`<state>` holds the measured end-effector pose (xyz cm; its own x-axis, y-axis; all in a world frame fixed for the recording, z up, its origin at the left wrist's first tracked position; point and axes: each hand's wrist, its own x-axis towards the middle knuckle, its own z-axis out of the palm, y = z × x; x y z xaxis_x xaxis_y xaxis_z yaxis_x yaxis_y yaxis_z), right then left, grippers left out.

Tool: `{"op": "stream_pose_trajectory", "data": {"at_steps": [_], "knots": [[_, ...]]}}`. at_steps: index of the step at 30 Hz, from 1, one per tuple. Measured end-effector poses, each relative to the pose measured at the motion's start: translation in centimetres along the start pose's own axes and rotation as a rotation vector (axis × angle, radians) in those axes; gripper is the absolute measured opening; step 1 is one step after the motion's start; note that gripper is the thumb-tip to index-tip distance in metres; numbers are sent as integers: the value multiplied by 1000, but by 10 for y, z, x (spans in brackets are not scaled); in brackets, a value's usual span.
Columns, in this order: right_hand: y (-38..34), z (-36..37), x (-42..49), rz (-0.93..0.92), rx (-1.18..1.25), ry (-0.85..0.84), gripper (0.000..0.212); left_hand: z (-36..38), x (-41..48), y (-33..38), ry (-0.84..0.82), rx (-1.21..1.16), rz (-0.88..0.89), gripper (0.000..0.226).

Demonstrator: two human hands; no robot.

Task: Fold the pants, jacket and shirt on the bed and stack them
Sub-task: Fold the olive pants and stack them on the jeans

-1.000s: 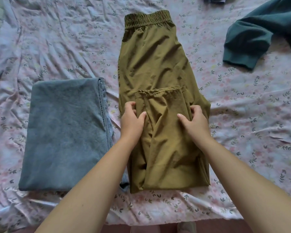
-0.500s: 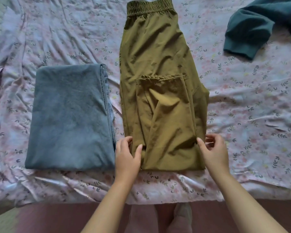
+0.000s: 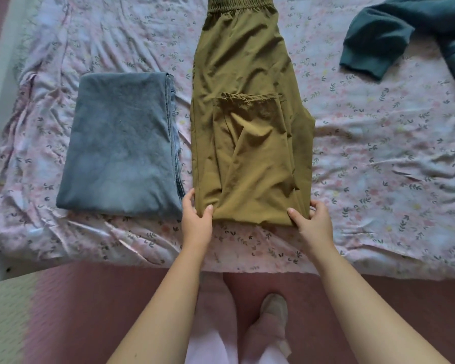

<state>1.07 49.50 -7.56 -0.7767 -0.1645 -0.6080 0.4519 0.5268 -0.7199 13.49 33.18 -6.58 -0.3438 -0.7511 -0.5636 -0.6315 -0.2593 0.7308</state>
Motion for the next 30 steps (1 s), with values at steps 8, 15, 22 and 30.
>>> {"op": "stream_pose_trajectory", "data": {"at_steps": [8,15,22,30], "knots": [[22,-49,-79,-45,108,-9,24,-20,-93,-17,-35,-290,-26,39],[60,-93,-186,100,286,-6,24,-42,-206,-39,23,-456,-184,32],[32,-105,-198,59,292,11,20,-39,-233,-25,147,-501,-227,25],[-43,-68,-115,31,384,47,23,-27,-152,34,175,-499,-110,15]]}}
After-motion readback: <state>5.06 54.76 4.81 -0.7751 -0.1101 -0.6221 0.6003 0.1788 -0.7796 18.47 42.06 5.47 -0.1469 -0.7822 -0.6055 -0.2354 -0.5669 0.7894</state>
